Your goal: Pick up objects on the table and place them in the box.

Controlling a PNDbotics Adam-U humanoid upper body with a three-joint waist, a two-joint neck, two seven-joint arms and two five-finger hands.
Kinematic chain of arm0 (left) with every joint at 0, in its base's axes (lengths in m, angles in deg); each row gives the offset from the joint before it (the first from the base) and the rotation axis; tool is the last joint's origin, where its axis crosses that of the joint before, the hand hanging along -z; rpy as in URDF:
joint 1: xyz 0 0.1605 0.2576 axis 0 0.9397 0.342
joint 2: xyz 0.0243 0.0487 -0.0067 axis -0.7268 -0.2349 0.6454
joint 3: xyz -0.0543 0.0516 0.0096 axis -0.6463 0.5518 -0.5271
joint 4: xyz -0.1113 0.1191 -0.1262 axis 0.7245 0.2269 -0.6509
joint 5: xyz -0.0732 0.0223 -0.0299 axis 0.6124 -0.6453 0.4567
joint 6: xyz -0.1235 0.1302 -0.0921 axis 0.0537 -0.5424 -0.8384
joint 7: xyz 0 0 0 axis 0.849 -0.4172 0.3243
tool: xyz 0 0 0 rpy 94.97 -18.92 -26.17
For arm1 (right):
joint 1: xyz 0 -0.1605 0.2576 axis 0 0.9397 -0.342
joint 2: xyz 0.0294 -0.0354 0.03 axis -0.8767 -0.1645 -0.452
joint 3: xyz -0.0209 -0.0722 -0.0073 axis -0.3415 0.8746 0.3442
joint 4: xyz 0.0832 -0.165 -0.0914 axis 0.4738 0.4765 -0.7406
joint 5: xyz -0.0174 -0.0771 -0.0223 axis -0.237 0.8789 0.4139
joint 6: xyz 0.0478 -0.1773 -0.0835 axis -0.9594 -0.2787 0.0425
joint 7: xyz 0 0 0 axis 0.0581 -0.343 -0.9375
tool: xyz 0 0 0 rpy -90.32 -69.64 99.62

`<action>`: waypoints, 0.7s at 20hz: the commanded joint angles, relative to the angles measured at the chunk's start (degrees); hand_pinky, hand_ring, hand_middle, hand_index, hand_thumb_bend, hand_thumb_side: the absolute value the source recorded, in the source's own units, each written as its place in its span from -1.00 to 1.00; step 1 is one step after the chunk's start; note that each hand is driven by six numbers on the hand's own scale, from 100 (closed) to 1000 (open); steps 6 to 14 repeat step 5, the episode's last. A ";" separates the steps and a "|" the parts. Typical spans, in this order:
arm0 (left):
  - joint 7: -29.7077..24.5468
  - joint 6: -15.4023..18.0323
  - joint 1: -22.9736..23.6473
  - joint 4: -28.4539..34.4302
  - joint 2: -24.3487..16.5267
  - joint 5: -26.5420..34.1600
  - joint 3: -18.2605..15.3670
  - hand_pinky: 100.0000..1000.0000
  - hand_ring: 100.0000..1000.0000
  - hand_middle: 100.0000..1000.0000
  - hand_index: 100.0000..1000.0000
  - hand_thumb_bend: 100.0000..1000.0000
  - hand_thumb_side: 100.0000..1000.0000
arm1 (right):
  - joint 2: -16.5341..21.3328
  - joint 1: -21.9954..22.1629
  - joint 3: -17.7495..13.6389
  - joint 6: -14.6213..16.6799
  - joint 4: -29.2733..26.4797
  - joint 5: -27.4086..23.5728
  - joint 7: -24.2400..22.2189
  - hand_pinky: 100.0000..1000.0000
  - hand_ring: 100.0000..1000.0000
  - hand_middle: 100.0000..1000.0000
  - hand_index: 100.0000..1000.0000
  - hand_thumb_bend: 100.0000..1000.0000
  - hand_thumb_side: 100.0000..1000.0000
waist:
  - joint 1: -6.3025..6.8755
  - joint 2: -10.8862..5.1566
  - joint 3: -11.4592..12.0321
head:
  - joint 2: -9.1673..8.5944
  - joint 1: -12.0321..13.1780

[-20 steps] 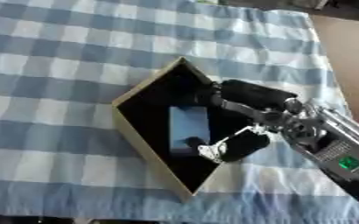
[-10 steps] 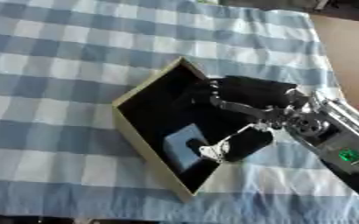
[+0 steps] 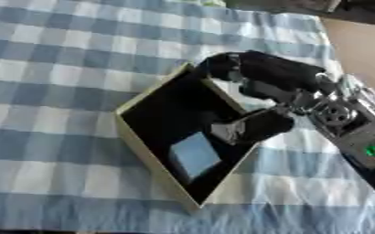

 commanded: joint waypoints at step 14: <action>0.80 0.68 -0.84 1.06 -0.76 -0.31 -1.07 0.14 0.36 0.29 0.44 -0.48 0.06 | -0.02 4.59 -13.60 2.01 -0.83 -11.39 23.78 0.50 0.74 0.42 0.75 -1.00 0.19 | 1.25 -0.41 -0.47 | -1.47 1.48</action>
